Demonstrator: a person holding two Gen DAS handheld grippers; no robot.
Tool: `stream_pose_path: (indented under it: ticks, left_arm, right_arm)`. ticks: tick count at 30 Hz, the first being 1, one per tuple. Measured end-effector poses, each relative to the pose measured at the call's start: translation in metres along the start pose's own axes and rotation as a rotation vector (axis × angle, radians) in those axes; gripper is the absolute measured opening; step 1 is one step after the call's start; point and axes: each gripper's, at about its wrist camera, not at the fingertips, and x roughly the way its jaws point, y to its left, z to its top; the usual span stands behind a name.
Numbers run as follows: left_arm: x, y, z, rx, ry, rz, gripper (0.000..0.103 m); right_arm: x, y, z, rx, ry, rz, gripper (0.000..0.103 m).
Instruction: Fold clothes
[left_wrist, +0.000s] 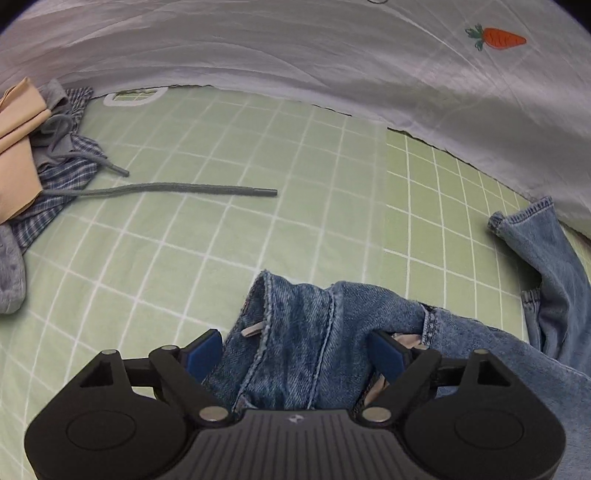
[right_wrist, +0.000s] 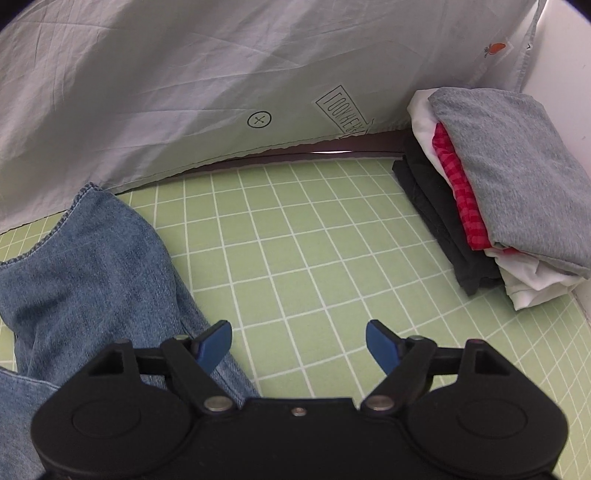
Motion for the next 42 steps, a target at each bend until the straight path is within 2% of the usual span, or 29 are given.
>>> stream_pose_path:
  ticks: [1, 2, 3, 5, 6, 7, 10, 15, 18, 21, 23, 25, 26, 30, 32, 35, 39, 41, 42]
  left_arm:
    - [0.003, -0.002, 0.001, 0.013, -0.003, 0.012, 0.081]
    - [0.006, -0.004, 0.001, 0.017, -0.005, 0.019, 0.065]
    - [0.006, -0.004, 0.000, 0.015, -0.012, 0.027, 0.061]
    - [0.003, -0.004, -0.002, 0.017, -0.031, 0.045, 0.041]
    - [0.001, -0.004, -0.001, 0.013, -0.039, 0.042, 0.038]
    - [-0.002, -0.002, 0.000, 0.004, -0.050, 0.043, 0.030]
    - [-0.012, 0.012, 0.008, -0.024, -0.099, 0.126, 0.019]
    - [-0.022, 0.091, 0.033, -0.228, -0.176, 0.337, 0.018]
    - [-0.028, 0.128, 0.041, -0.299, -0.197, 0.411, 0.022]
    - [-0.038, 0.136, 0.035, -0.325, -0.150, 0.371, 0.030]
    - [-0.047, 0.127, 0.020, -0.302, -0.141, 0.304, 0.047]
    - [-0.059, 0.115, 0.003, -0.280, -0.150, 0.272, 0.058]
    - [-0.064, 0.110, -0.006, -0.275, -0.154, 0.258, 0.061]
    - [-0.079, 0.098, -0.041, -0.319, -0.097, 0.165, 0.064]
    - [-0.085, 0.095, -0.059, -0.350, -0.067, 0.140, 0.064]
    - [-0.094, 0.096, -0.089, -0.361, -0.025, 0.159, 0.065]
    - [-0.108, 0.109, -0.128, -0.422, 0.004, 0.161, 0.069]
    - [-0.115, 0.118, -0.140, -0.477, 0.003, 0.152, 0.078]
    - [-0.118, 0.124, -0.146, -0.512, 0.005, 0.141, 0.079]
  right_arm:
    - [0.001, 0.001, -0.001, -0.001, 0.005, -0.001, 0.080]
    - [0.002, 0.001, -0.002, -0.004, 0.008, -0.004, 0.081]
    - [0.003, 0.002, -0.004, -0.006, 0.011, -0.009, 0.081]
    - [0.004, 0.002, -0.006, -0.006, 0.015, -0.019, 0.081]
    - [0.004, 0.002, -0.008, -0.006, 0.017, -0.024, 0.081]
    - [0.004, 0.001, -0.008, -0.002, 0.020, -0.028, 0.081]
    - [0.003, 0.000, -0.008, 0.008, 0.021, -0.038, 0.081]
    - [-0.005, -0.002, -0.007, -0.012, -0.002, -0.056, 0.081]
    - [-0.007, -0.002, -0.007, -0.021, -0.007, -0.049, 0.081]
    - [-0.006, 0.002, -0.008, -0.011, 0.000, -0.010, 0.081]
    - [-0.003, 0.008, -0.009, -0.008, 0.011, 0.034, 0.081]
    - [0.003, 0.021, -0.012, -0.028, 0.029, 0.091, 0.081]
    - [0.007, 0.027, -0.013, -0.043, 0.038, 0.109, 0.081]
    - [0.021, 0.057, -0.020, -0.155, 0.074, 0.126, 0.078]
    - [0.025, 0.066, -0.023, -0.197, 0.084, 0.119, 0.070]
    - [0.028, 0.067, -0.028, -0.188, 0.106, 0.150, 0.069]
    - [0.025, 0.061, -0.034, -0.127, 0.133, 0.205, 0.069]
    - [0.023, 0.058, -0.038, -0.089, 0.143, 0.232, 0.070]
    - [0.021, 0.058, -0.040, -0.082, 0.141, 0.242, 0.070]
